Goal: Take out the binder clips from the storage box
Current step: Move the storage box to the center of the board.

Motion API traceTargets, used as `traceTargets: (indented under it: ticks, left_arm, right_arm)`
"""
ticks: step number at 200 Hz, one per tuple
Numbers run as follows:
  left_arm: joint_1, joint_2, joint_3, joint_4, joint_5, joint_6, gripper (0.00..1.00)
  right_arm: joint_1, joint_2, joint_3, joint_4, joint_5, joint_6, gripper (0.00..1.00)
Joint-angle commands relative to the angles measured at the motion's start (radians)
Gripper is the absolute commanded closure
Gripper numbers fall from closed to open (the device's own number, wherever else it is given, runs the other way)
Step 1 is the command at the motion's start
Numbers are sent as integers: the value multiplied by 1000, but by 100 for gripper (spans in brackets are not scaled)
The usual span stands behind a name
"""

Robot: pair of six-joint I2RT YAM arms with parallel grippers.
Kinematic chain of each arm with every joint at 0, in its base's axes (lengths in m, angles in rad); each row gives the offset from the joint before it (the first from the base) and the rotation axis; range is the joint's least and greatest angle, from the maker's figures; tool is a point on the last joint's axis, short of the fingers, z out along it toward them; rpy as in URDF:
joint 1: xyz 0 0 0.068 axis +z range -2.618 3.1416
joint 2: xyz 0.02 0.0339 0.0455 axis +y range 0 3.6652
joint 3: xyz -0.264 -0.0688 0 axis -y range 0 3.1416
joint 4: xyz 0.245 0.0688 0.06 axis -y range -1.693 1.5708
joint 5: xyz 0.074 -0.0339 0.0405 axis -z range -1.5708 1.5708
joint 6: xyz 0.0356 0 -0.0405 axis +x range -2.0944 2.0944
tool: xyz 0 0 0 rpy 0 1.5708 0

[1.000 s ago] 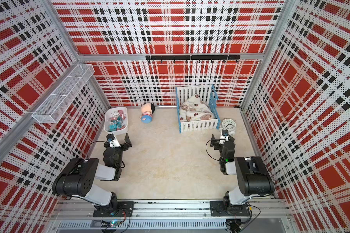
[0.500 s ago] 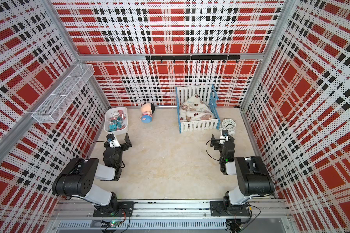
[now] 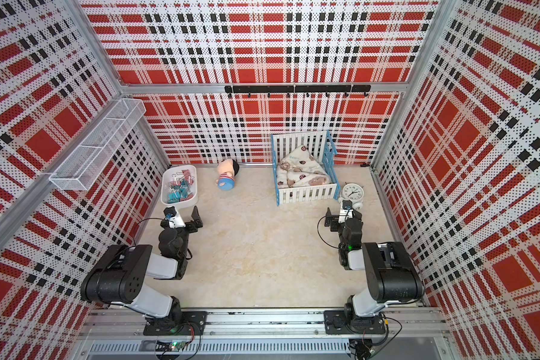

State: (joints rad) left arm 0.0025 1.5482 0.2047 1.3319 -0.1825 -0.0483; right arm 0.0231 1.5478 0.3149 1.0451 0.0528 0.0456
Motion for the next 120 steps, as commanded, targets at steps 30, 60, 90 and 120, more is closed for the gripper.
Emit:
traceTargets:
  ticks: [30, 60, 90, 120]
  left_arm:
    - [-12, -190, 59, -226, -15, -11, 9]
    - [-8, -279, 178, -462, 17, -20, 10]
    - [61, -315, 331, -724, 27, -108, 12]
    - [173, -221, 502, -931, 93, -184, 15]
  right_arm:
    - [-4, -3, 3, 3, -5, 5, 0]
    - [-3, -3, 2, 4, -4, 4, 0]
    - [-4, -3, 3, 2, -4, 5, 0]
    - [-5, -3, 3, 3, -4, 4, 0]
